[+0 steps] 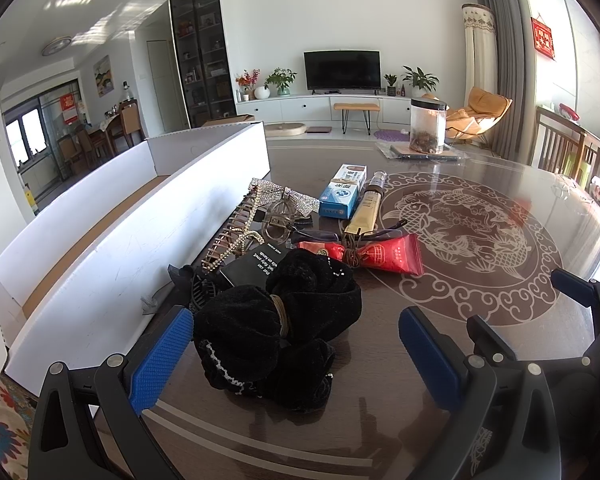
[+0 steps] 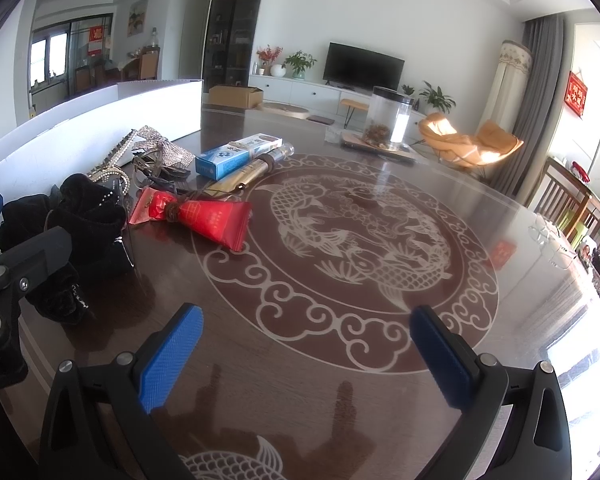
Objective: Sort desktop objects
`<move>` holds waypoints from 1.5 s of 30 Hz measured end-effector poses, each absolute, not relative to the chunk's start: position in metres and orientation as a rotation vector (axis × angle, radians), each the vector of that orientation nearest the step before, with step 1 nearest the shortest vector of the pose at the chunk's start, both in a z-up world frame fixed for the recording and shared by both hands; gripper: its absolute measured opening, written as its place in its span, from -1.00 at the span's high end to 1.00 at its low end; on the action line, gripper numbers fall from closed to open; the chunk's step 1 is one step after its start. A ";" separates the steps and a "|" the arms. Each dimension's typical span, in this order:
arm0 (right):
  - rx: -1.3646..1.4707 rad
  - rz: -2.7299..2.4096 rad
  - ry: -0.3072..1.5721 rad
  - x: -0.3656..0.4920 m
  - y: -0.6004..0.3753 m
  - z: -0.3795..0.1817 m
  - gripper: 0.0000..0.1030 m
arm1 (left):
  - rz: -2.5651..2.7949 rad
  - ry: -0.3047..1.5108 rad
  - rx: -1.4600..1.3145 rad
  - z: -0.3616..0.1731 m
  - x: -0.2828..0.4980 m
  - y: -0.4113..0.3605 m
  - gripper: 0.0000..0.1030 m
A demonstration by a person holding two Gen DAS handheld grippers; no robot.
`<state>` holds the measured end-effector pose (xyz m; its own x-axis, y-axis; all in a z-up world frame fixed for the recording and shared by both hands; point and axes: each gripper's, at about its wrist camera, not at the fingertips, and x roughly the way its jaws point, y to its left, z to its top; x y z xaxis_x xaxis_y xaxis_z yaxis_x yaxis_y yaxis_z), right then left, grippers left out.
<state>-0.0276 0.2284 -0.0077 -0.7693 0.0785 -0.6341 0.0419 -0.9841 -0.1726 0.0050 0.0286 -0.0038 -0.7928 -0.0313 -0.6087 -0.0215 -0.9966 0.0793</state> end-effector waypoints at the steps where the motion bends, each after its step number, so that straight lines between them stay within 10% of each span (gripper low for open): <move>1: -1.063 2.921 -0.277 -0.028 0.229 -0.007 -1.00 | -2.967 -0.129 1.010 -0.004 0.005 0.028 -1.00; 45: -1.208 2.716 -0.497 -0.047 0.212 -0.028 -1.00 | -3.160 -0.033 0.911 0.025 0.015 0.001 -1.00</move>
<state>-0.0467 0.2125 -0.0281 -0.6720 0.2462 -0.6984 0.0173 -0.9376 -0.3472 0.0152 0.0010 0.0245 -0.8365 0.1354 -0.5309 -0.1466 -0.9890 -0.0214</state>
